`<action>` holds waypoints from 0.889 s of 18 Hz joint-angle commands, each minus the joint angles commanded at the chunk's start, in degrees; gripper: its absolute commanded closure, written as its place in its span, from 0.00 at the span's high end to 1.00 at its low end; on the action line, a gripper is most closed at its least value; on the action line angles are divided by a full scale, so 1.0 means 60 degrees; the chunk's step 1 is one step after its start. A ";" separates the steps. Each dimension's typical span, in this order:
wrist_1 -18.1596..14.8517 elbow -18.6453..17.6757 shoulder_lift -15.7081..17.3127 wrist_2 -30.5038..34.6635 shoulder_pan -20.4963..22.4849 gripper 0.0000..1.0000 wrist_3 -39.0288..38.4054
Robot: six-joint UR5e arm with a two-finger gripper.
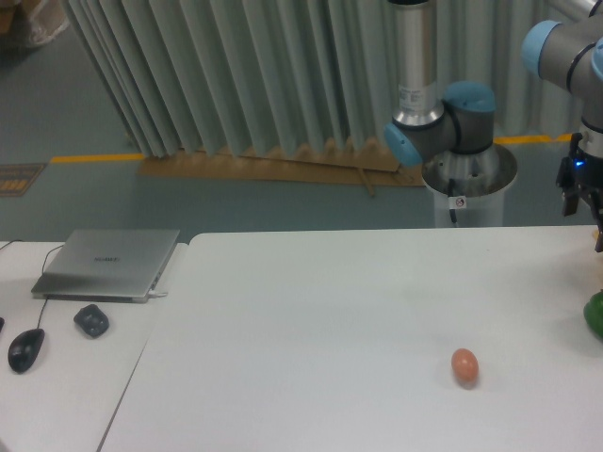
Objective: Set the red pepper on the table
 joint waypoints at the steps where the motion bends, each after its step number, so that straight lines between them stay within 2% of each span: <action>1: 0.0147 0.0013 0.0001 0.0030 0.0015 1.00 -0.0008; 3: 0.0529 0.0013 -0.0014 0.0397 0.0190 1.00 0.0065; 10: 0.0764 0.0072 -0.0028 0.0470 0.0629 1.00 0.0503; 15: 0.1042 0.0365 -0.0218 0.0690 0.0923 1.00 0.0855; 16: 0.1376 0.0365 -0.0262 0.0690 0.1010 1.00 0.1160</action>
